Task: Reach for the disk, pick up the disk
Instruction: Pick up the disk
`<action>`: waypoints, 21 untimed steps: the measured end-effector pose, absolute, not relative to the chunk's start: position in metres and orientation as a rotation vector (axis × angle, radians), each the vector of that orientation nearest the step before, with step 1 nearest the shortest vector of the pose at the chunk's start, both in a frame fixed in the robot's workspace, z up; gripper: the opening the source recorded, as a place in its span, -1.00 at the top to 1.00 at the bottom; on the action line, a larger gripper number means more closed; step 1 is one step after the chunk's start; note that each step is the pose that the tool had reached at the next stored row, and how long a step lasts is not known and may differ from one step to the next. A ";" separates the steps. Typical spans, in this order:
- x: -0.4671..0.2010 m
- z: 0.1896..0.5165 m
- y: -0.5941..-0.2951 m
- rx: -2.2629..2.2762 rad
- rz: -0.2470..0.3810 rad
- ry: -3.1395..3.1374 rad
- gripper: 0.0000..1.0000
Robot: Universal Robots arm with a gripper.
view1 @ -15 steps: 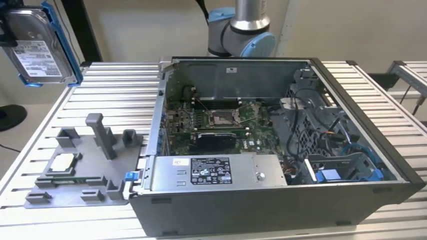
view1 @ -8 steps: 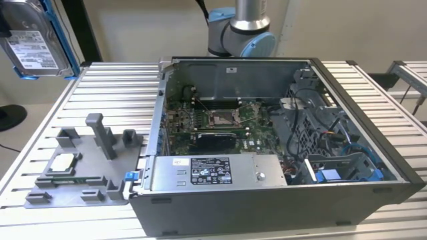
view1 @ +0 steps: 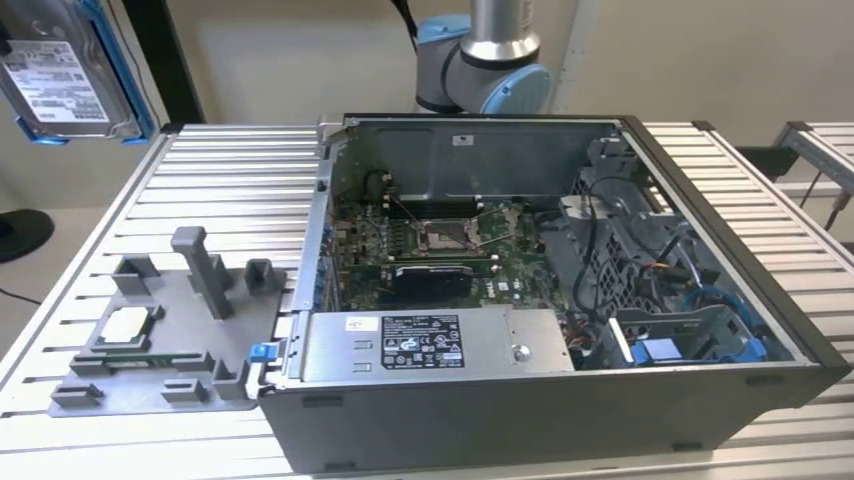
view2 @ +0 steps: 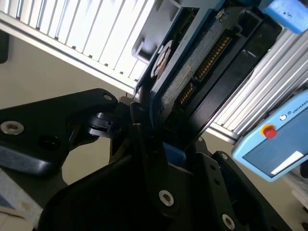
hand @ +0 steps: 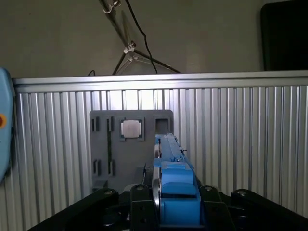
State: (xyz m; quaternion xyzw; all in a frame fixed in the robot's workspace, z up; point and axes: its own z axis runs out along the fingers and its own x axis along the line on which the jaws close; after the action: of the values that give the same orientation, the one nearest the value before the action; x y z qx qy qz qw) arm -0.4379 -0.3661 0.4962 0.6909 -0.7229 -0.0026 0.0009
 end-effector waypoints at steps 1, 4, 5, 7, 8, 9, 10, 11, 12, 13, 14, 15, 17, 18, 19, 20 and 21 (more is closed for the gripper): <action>-0.438 0.498 -0.366 2.169 -0.008 -2.270 1.00; -0.438 0.503 -0.366 2.170 -0.008 -2.270 1.00; -0.438 0.504 -0.366 2.170 -0.008 -2.270 1.00; -0.438 0.504 -0.366 2.170 -0.008 -2.270 1.00; -0.438 0.504 -0.366 2.170 -0.008 -2.270 1.00; -0.438 0.504 -0.366 2.170 -0.007 -2.270 1.00; -0.438 0.504 -0.366 2.170 -0.007 -2.270 1.00; -0.438 0.504 -0.366 2.170 -0.007 -2.270 1.00; -0.438 0.504 -0.366 2.170 -0.007 -2.270 1.00; -0.438 0.504 -0.366 2.170 -0.007 -2.270 1.00; -0.438 0.504 -0.366 2.170 -0.007 -2.270 1.00; -0.438 0.504 -0.366 2.170 -0.007 -2.270 1.00; -0.438 0.504 -0.366 2.169 -0.007 -2.270 1.00; -0.438 0.505 -0.366 2.169 -0.008 -2.270 1.00; -0.438 0.506 -0.366 2.169 -0.008 -2.270 1.00; -0.438 0.506 -0.366 2.170 -0.007 -2.270 1.00; -0.438 0.507 -0.366 2.170 -0.008 -2.269 1.00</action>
State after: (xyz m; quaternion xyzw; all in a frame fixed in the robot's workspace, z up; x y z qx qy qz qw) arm -0.4379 -0.3660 0.5073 0.6911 -0.7228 -0.0024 0.0009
